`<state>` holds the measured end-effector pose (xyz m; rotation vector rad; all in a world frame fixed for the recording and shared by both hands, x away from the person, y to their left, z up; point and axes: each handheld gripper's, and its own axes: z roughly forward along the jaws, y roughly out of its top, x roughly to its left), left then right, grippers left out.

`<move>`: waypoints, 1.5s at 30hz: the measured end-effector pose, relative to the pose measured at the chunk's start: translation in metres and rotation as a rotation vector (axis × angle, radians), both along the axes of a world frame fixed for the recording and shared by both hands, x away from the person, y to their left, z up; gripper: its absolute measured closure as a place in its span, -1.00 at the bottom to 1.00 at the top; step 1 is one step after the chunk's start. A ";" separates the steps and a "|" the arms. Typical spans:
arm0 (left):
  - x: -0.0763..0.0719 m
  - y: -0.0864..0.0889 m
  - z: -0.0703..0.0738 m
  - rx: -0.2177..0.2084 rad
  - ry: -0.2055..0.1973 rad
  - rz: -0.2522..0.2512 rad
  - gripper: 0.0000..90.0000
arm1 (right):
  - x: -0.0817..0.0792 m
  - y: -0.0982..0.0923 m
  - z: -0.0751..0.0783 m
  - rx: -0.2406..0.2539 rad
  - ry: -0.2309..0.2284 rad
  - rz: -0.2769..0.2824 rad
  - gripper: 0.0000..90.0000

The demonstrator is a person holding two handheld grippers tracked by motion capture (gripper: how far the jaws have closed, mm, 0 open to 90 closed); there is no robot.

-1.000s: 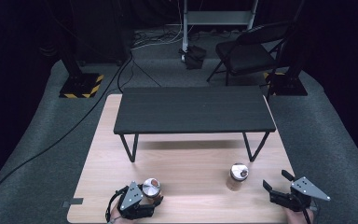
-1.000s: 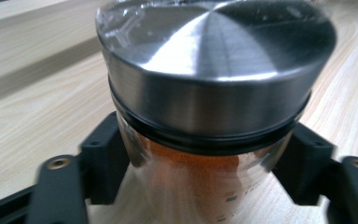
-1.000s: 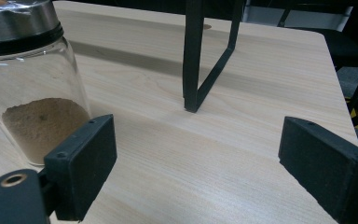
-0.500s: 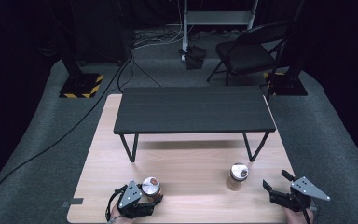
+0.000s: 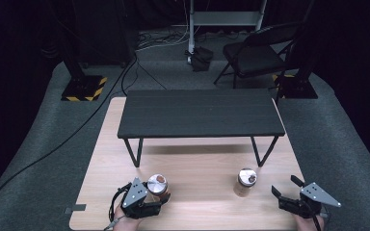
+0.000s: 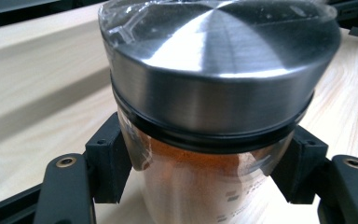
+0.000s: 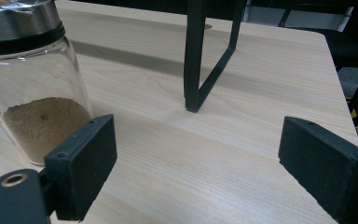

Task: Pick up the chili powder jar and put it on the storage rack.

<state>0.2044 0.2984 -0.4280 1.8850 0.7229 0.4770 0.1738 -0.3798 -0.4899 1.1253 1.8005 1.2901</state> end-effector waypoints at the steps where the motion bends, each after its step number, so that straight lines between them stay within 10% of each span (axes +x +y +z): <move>1: 0.001 -0.001 0.004 0.003 -0.004 -0.001 -0.29 | 0.000 0.000 0.000 0.000 0.000 0.001 -0.76; 45: 0.057 -0.044 0.173 0.065 -0.056 0.043 -0.29 | 0.000 0.000 0.000 -0.002 0.001 0.007 -0.76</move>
